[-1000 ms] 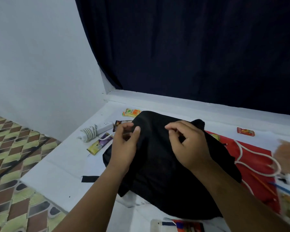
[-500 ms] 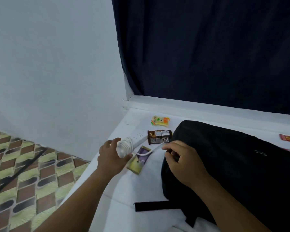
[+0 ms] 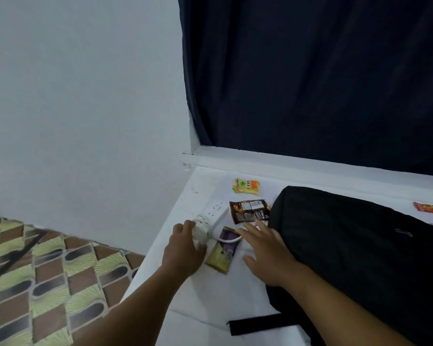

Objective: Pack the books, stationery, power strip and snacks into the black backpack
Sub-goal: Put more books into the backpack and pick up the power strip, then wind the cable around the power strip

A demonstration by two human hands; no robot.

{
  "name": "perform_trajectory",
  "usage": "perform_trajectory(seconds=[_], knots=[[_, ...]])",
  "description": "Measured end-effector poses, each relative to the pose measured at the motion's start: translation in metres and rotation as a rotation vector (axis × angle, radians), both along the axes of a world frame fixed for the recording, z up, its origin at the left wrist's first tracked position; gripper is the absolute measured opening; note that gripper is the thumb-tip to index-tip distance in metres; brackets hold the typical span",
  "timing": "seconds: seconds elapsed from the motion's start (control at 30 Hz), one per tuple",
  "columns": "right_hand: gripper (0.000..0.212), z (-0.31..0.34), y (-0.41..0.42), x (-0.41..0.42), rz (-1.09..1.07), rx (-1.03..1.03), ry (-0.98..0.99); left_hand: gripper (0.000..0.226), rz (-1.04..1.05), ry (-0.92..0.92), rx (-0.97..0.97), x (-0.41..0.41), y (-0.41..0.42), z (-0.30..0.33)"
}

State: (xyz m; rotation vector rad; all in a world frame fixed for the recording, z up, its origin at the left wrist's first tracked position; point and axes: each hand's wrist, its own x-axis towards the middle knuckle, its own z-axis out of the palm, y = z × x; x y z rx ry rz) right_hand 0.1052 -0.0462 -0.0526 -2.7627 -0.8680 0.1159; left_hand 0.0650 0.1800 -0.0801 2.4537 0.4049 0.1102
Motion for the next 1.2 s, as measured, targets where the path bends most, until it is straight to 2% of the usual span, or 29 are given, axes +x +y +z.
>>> perform_trajectory(seconds=[0.1,0.23,0.37,0.57,0.67,0.77,0.9,0.97,1.07,1.13,1.2], knots=[[0.06,-0.011,0.002,-0.003,-0.017,-0.062,-0.03,0.058,0.022,0.007,-0.052,0.0,0.005,0.0],[0.029,-0.024,0.005,-0.007,0.004,-0.097,-0.181,0.067,0.037,0.007,-0.042,0.004,0.003,-0.005],[0.021,-0.036,0.002,-0.006,-0.006,0.046,-0.208,0.083,0.071,-0.013,0.039,0.006,-0.003,-0.009],[0.013,-0.035,-0.003,-0.005,-0.056,0.313,-0.242,0.067,-0.014,-0.164,0.034,-0.005,0.008,-0.017],[0.012,-0.032,-0.004,-0.001,-0.089,0.492,-0.278,0.058,0.063,-0.286,-0.091,-0.011,0.013,-0.015],[0.021,-0.019,-0.004,0.005,-0.146,0.685,-0.195,0.043,0.116,-0.403,-0.233,-0.012,0.012,-0.007],[0.022,0.006,0.001,0.011,-0.153,0.803,-0.043,0.031,0.198,-0.375,-0.582,-0.011,0.003,0.022],[0.027,0.021,0.005,0.015,-0.166,0.858,0.002,0.031,0.204,-0.325,-0.72,-0.01,0.0,0.038],[0.021,0.045,0.009,0.025,-0.176,0.946,-0.016,0.036,0.176,-0.283,-0.913,-0.01,0.0,0.058],[0.02,0.055,0.01,0.035,-0.168,0.914,0.009,0.045,0.154,-0.267,-1.019,-0.01,0.0,0.069],[0.022,0.057,0.009,0.044,-0.137,0.8,0.083,0.055,0.138,-0.257,-1.062,-0.009,0.001,0.076]])
